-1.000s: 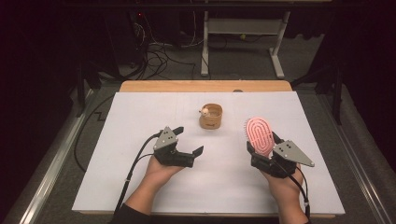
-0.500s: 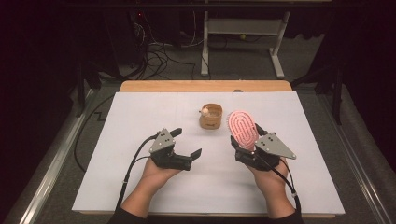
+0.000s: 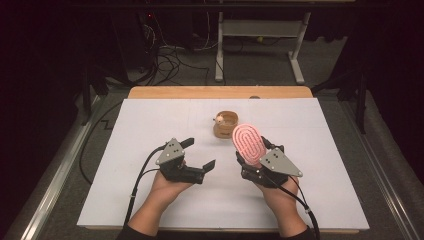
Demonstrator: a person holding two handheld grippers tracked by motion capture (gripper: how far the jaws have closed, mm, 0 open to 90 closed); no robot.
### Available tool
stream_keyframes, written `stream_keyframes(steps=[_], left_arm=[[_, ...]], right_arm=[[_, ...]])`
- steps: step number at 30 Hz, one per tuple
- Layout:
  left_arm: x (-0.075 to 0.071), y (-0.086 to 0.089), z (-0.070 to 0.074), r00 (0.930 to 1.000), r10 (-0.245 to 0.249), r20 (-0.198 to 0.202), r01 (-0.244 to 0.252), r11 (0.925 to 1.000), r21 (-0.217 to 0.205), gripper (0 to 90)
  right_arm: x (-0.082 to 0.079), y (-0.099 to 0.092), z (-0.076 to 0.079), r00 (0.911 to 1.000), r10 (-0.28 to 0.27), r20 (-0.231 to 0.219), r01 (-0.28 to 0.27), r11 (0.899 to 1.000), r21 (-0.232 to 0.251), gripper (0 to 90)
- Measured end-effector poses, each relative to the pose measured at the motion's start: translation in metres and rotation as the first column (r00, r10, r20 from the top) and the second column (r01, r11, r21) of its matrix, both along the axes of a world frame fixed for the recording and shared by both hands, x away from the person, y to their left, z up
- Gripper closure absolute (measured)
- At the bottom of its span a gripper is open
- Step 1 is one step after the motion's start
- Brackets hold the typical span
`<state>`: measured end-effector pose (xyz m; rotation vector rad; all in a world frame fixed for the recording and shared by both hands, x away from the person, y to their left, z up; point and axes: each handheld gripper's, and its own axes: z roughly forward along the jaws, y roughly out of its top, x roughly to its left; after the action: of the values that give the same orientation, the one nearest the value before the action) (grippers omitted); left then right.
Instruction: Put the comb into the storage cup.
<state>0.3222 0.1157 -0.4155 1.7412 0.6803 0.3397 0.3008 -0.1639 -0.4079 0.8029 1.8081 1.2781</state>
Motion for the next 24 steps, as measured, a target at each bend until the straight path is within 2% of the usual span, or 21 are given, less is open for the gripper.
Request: stream_keyframes(steps=[8,15,24], left_arm=[[-0.004,-0.003,0.003,0.9995,-0.028,-0.011,0.028,0.9996,-0.009,0.0],[-0.006,-0.006,0.007,0.9988,-0.043,-0.021,0.043,0.9988,-0.022,0.0],[-0.008,-0.008,0.013,0.9976,-0.057,-0.039,0.055,0.9969,-0.056,0.0]], right_arm=[[-0.008,0.009,-0.005,0.9993,0.031,0.02,-0.031,0.999,-0.023,20.1],[-0.011,0.018,-0.01,0.9983,0.058,0.009,-0.058,0.998,-0.036,20.1],[-0.015,0.024,-0.01,0.9964,0.083,0.015,-0.083,0.996,-0.019,20.1]])
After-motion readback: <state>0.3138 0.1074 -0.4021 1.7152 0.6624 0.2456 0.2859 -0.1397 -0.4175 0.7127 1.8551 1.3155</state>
